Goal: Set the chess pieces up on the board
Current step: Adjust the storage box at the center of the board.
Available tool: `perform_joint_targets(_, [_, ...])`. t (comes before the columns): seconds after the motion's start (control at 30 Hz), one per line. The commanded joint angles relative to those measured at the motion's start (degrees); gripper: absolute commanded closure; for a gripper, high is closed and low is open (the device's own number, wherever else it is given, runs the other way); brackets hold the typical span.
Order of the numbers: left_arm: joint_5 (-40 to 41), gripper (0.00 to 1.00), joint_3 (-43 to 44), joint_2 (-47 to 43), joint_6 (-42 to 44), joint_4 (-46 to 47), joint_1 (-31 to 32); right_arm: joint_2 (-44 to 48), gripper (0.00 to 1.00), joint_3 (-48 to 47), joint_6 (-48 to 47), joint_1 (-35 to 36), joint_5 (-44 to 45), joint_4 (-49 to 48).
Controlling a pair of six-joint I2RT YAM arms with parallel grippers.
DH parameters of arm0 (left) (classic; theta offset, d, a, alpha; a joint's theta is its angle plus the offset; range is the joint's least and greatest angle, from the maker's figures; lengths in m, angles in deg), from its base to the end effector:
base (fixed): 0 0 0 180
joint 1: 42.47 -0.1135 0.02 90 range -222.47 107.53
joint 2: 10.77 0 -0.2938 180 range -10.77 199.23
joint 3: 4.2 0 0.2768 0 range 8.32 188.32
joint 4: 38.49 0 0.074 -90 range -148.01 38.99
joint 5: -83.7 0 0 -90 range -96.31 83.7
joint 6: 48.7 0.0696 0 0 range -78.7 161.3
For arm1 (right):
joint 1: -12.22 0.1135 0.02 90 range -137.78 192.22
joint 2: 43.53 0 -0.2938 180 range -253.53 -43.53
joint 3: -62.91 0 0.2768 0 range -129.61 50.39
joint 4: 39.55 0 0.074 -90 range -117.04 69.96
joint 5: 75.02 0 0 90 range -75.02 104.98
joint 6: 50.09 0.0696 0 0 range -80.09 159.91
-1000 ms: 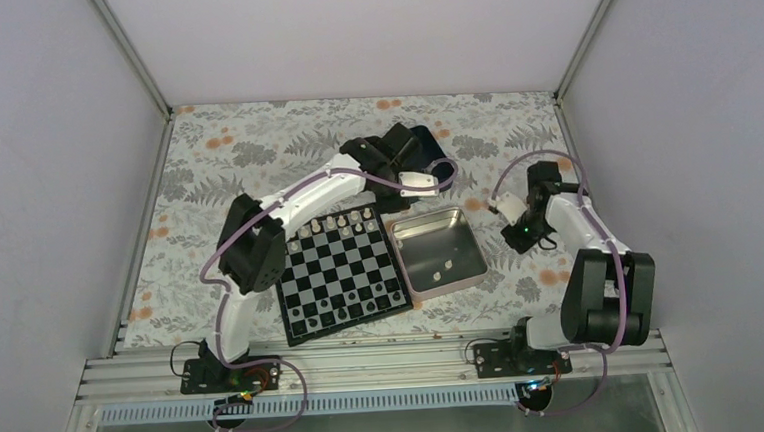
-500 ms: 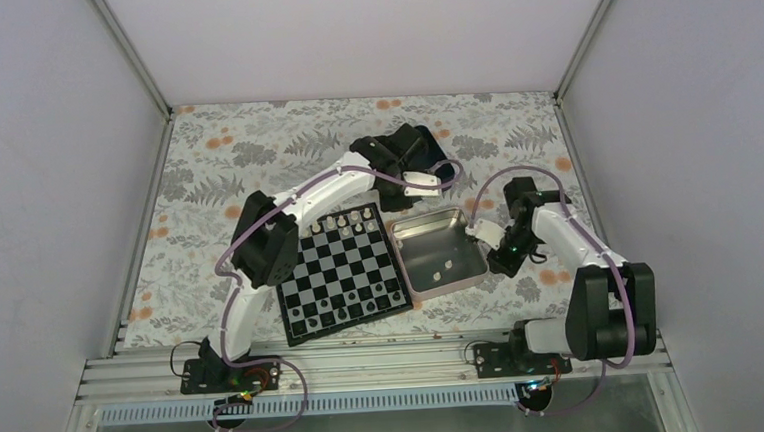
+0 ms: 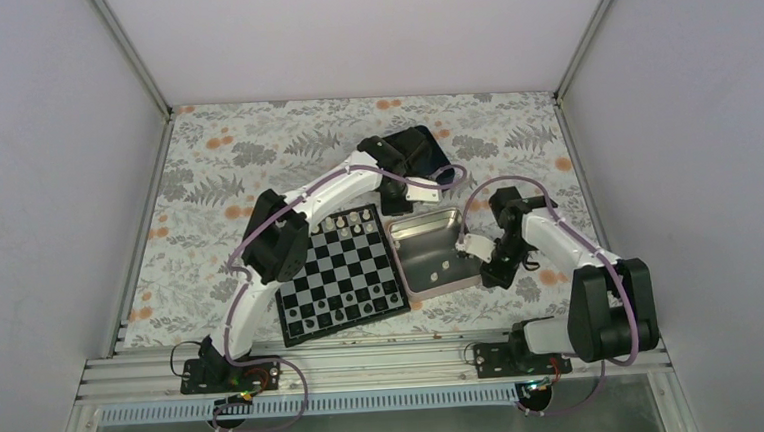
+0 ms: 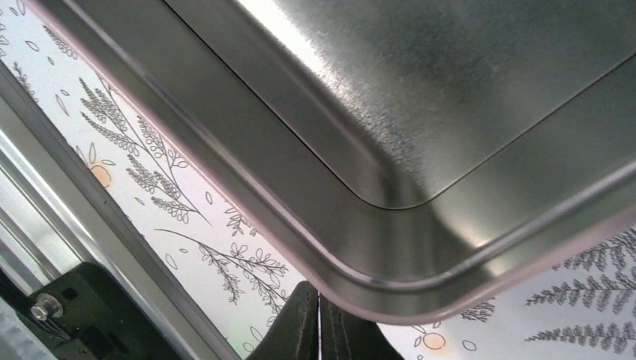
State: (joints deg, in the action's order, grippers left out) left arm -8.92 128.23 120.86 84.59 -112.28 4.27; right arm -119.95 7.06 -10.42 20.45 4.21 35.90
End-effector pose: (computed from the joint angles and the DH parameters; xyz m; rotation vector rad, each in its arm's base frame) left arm 0.3636 -0.3910 0.1997 2.0193 2.0045 -0.0778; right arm 0.1914 0.0408 0.1602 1.4997 -2.7059 -0.3306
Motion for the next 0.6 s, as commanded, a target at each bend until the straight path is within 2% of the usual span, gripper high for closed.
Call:
perform_joint_targets(0.0, [-1.91, 0.98, 1.26, 0.88, 1.81, -4.05, 0.81, 0.14, 0.96, 0.72, -0.54, 0.95, -2.27, 0.66])
perform_joint_targets(0.57, [-2.71, 0.98, -0.08, 2.14, 2.59, -8.03, 0.98, -3.35, 0.96, -2.2, 5.25, 2.24, -2.08, -8.23])
